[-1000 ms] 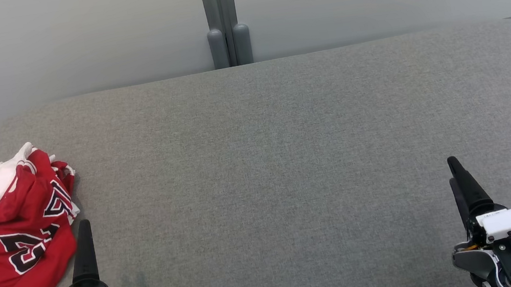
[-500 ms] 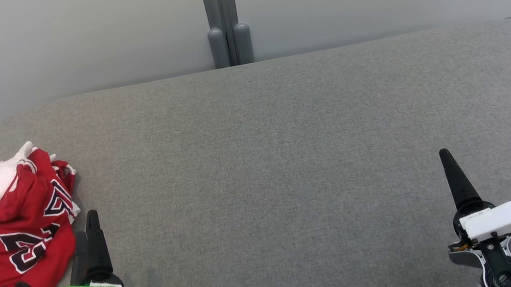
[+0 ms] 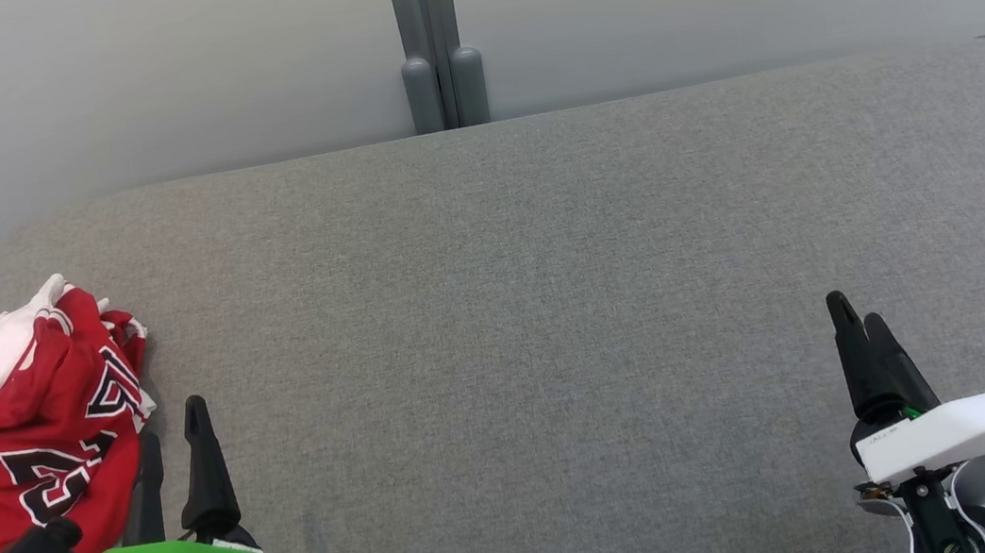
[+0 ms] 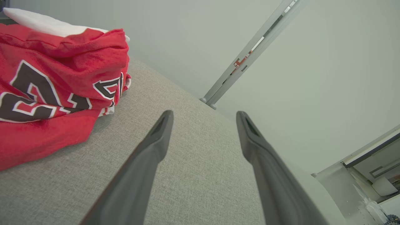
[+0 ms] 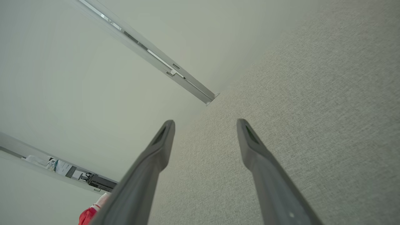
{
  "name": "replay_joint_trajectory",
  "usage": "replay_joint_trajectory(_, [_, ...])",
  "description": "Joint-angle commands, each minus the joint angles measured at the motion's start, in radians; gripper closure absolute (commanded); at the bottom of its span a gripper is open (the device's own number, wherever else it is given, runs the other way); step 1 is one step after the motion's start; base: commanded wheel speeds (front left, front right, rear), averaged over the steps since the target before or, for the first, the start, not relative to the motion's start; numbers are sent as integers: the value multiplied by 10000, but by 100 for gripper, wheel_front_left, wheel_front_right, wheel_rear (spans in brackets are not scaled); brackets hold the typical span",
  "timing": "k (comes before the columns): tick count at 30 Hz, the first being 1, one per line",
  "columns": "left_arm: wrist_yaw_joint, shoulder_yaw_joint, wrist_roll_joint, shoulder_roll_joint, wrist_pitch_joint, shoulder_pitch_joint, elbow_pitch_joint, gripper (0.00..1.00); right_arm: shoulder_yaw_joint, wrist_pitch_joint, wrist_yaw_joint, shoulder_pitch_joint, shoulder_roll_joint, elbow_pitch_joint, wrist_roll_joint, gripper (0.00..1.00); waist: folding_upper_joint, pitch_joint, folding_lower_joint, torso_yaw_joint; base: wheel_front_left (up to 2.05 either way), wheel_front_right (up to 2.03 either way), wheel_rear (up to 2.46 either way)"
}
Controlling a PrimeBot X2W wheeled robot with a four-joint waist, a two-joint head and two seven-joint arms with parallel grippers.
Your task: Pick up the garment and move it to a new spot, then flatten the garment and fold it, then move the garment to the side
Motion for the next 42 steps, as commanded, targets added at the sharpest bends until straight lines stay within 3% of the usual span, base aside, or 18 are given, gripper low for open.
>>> replay_joint_trajectory(1, [48, -40, 395, 151, -95, -92, -109, 0, 51, -115, 6, -19, -62, -115, -392, 0, 0, -4, 0, 2, 0, 0, 0])
replay_joint_trajectory(14, [294, -436, 2344, 336, -526, -60, 44, 0, 316, -544, 6, 82, -73, -133, -2328, 0, 0, -17, 0, 28, 0, 0, 0])
replay_joint_trajectory(42, [549, -669, 4757, 638, -1187, 121, 357, 0, 113, -1207, 7, 341, -96, -282, -5314, 0, 0, -140, 0, 53, 0, 0, 0])
